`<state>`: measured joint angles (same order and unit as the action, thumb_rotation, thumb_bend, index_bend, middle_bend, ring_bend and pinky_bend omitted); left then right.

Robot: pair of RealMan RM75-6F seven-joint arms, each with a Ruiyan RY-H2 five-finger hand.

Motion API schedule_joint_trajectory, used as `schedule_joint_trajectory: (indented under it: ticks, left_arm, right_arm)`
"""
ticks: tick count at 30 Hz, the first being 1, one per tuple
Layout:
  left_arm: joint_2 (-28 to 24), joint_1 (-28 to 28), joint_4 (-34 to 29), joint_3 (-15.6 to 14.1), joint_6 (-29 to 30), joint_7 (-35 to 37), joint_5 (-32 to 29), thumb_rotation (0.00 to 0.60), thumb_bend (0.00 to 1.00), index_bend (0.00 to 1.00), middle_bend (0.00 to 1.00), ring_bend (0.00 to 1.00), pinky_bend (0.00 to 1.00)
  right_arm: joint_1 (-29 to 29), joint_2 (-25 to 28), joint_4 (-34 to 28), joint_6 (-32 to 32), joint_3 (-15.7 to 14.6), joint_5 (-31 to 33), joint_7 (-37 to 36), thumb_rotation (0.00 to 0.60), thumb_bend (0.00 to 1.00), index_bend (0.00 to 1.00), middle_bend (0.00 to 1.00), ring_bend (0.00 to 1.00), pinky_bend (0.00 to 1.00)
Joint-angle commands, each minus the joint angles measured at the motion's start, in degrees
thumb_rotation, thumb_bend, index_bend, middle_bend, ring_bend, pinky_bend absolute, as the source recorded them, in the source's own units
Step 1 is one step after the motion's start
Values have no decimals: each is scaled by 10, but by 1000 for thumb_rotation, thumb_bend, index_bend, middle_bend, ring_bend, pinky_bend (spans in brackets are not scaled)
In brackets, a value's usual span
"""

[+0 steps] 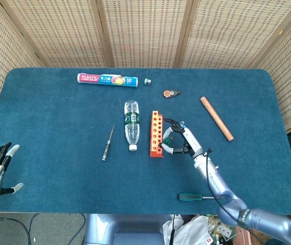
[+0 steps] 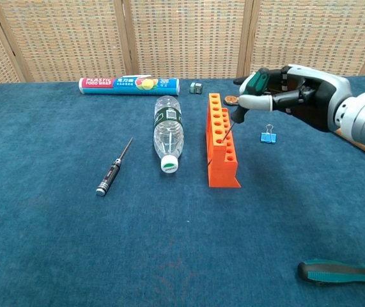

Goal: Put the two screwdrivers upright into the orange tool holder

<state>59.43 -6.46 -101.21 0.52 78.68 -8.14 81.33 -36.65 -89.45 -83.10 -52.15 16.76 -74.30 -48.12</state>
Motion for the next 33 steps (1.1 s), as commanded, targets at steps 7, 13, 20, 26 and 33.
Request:
schedule_joint_trajectory:
  ticks: [7, 13, 20, 26, 33]
  left_arm:
    - [-1, -1, 0, 1, -2, 1, -2, 600, 0, 0, 0, 0, 0]
    - [-1, -2, 1, 1, -3, 1, -4, 600, 0, 0, 0, 0, 0]
    - [-1, -2, 1, 1, -4, 3, -4, 600, 0, 0, 0, 0, 0]
    - [-1, -3, 0, -1, -5, 2, -3, 600, 0, 0, 0, 0, 0]
    - [0, -3, -1, -1, -4, 0, -2, 600, 0, 0, 0, 0, 0]
  right_arm:
    - [-3, -26, 35, -4, -14, -18, -9, 600, 345, 645, 106, 0, 0]
    - [-7, -33, 46, -5, -20, -27, 1, 600, 345, 645, 106, 0, 0]
    - [-10, -35, 47, -8, -19, -26, 14, 600, 342, 645, 106, 0, 0]
    - [-18, -27, 37, -11, -10, -27, 33, 600, 315, 642, 107, 0, 0]
    - [-41, -25, 17, 8, 13, 1, 78, 600, 170, 496, 107, 0, 0]
